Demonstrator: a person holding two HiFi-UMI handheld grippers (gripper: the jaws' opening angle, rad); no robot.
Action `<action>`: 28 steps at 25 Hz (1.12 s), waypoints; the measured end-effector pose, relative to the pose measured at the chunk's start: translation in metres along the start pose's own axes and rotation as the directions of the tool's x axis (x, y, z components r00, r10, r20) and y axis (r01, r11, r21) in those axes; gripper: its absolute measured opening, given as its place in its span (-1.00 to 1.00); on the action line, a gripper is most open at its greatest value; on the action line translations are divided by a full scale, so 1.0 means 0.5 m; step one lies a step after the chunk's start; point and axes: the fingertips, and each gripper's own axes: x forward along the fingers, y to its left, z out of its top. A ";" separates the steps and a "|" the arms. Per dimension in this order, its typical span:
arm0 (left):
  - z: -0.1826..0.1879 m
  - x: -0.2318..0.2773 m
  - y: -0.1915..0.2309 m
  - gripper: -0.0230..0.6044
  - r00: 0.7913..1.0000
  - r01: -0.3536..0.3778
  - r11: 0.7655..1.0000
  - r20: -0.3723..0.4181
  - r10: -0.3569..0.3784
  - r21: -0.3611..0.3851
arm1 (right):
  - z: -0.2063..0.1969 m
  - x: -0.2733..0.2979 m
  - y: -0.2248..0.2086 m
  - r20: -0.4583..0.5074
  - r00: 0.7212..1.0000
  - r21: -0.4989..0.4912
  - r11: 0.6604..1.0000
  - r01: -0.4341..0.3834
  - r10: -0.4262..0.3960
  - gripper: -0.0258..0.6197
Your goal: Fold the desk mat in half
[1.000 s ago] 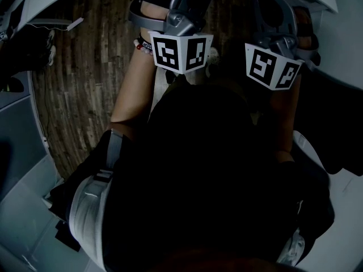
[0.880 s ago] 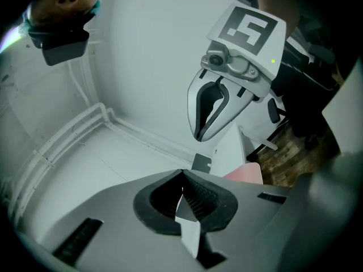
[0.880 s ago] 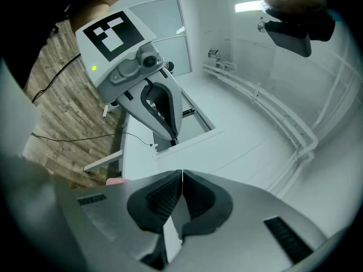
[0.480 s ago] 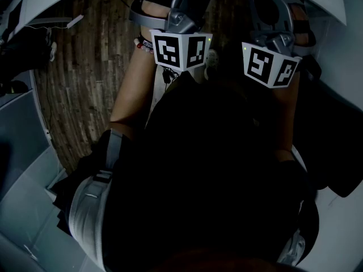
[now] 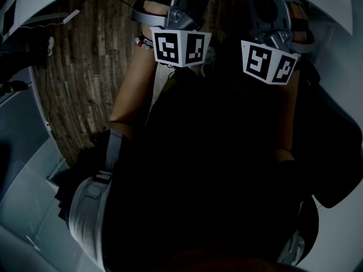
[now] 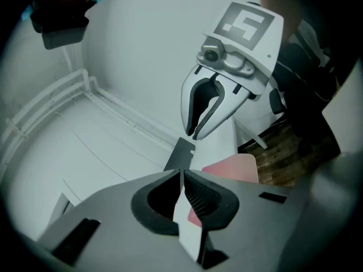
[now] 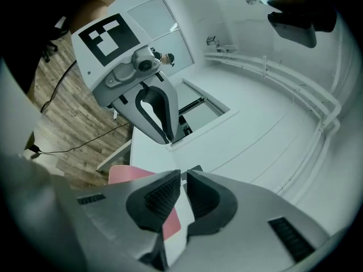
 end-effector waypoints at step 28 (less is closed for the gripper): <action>-0.179 0.073 -0.109 -0.36 0.978 0.184 0.970 -0.067 -0.196 -0.159 | -0.063 0.123 0.111 -0.160 0.980 0.077 0.992 -0.104 0.115 -0.42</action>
